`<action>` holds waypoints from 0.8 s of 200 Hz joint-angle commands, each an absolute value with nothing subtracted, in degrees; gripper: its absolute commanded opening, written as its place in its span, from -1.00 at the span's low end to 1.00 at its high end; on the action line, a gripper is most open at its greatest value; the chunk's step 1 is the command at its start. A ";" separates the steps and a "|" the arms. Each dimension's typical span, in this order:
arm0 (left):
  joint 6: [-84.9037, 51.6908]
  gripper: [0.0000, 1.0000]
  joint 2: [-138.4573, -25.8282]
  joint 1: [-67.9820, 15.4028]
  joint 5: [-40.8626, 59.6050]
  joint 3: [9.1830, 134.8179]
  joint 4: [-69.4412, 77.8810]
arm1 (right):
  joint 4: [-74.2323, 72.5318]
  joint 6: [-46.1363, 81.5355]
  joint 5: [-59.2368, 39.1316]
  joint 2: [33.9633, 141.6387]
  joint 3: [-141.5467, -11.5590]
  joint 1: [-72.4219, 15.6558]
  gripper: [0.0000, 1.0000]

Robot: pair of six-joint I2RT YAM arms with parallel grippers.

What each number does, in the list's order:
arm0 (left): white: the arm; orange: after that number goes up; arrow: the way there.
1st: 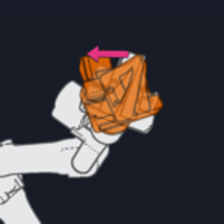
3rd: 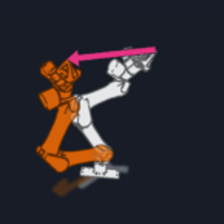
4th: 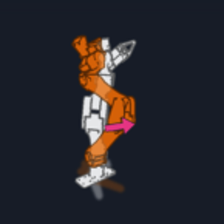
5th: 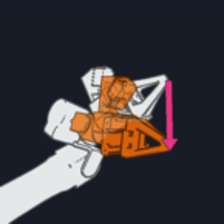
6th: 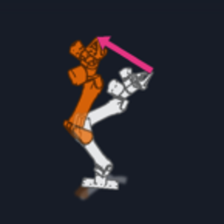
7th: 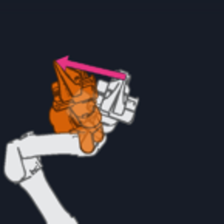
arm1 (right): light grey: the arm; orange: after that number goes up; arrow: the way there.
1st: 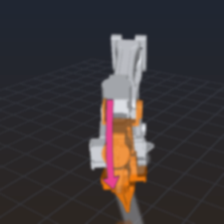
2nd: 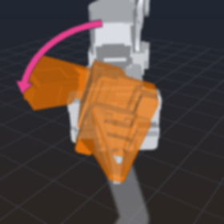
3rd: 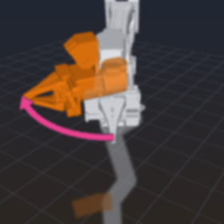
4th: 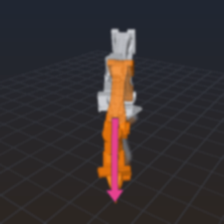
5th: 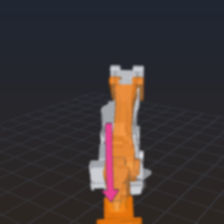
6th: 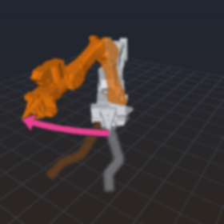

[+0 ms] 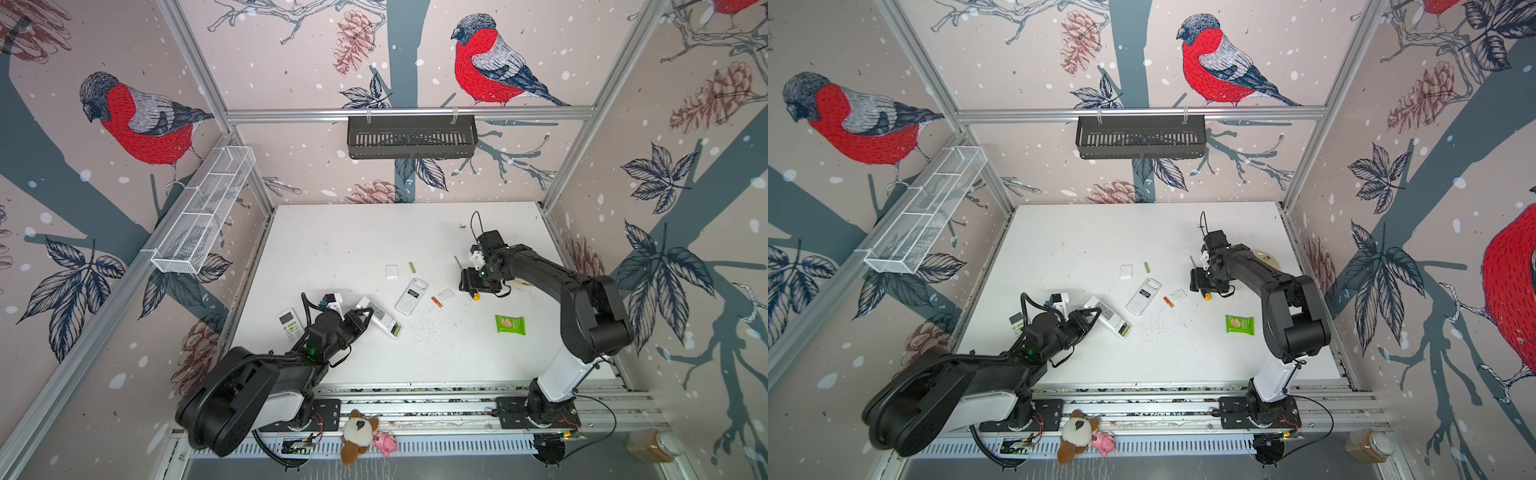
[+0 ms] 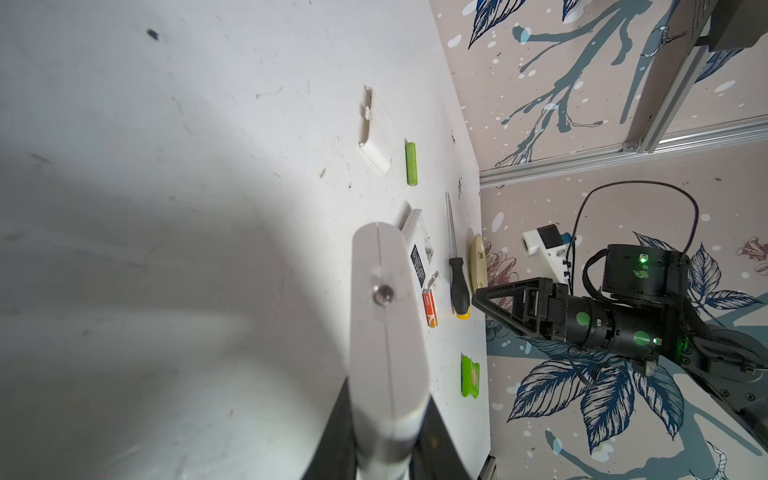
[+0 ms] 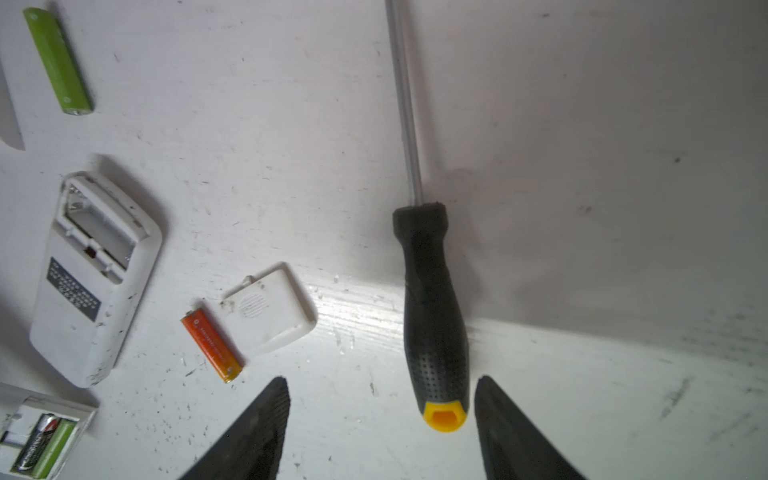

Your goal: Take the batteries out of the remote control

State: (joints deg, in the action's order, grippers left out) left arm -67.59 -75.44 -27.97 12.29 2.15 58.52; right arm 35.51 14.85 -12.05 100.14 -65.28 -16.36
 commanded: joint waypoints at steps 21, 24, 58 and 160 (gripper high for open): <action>-68.35 -1.00 -89.49 -28.05 15.00 3.45 77.43 | 34.55 12.49 -8.31 102.39 -66.27 -15.90 0.31; -68.60 -1.00 -90.28 -28.12 15.07 3.37 78.43 | 34.48 12.42 -8.20 102.58 -66.34 -15.83 0.30; -70.27 -1.00 -95.40 -28.12 14.96 2.04 83.20 | 33.86 11.00 -7.81 104.02 -66.03 -15.37 0.20; -66.87 0.72 -79.76 -26.98 3.60 13.72 29.72 | 32.71 12.31 -7.81 106.14 -66.52 -15.55 -0.19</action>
